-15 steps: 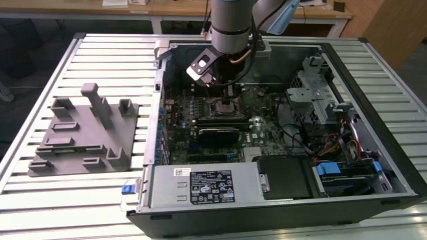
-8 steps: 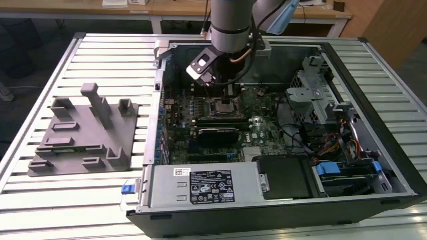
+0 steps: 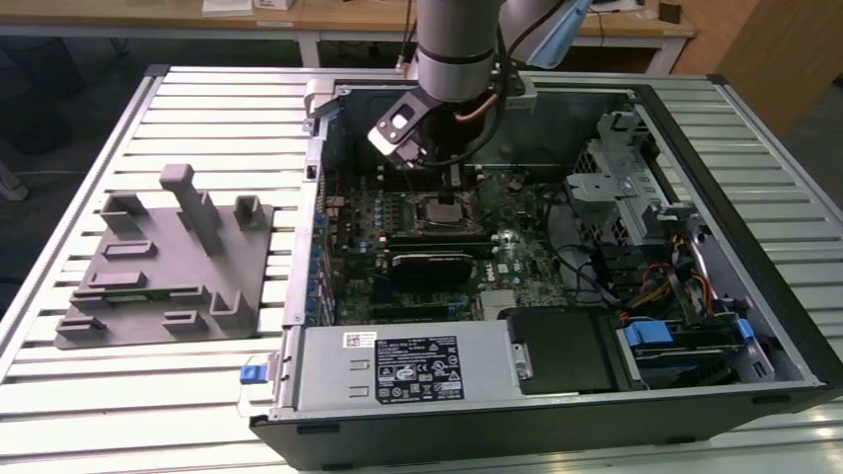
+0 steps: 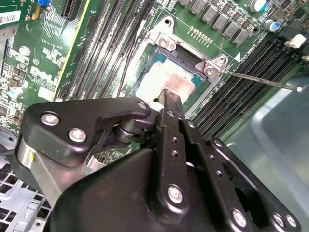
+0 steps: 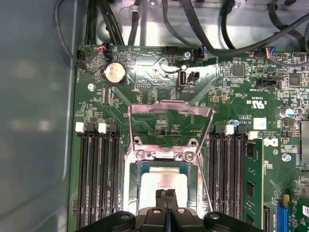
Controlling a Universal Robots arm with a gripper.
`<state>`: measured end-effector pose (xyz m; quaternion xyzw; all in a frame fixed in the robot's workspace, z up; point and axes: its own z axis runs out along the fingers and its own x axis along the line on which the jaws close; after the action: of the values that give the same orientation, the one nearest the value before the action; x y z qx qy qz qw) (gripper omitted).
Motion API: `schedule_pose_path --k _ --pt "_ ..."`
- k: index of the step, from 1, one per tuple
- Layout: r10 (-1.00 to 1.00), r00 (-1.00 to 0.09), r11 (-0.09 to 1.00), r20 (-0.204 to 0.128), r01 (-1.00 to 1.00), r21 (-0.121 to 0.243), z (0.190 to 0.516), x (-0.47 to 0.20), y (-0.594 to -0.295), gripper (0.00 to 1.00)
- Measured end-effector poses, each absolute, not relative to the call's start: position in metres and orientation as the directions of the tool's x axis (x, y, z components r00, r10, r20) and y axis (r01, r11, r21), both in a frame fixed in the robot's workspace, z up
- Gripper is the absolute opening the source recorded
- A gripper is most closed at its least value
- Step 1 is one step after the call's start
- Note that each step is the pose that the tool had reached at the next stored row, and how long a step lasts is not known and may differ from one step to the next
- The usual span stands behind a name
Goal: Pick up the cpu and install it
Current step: 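Close the cpu cover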
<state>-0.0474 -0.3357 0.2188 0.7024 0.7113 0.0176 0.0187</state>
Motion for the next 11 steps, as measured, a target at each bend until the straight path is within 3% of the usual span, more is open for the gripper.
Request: schedule_pose_path --k 11 --pt "1.000 -0.013 0.013 -0.002 0.999 0.051 0.2222 -0.0474 -0.3357 0.11"
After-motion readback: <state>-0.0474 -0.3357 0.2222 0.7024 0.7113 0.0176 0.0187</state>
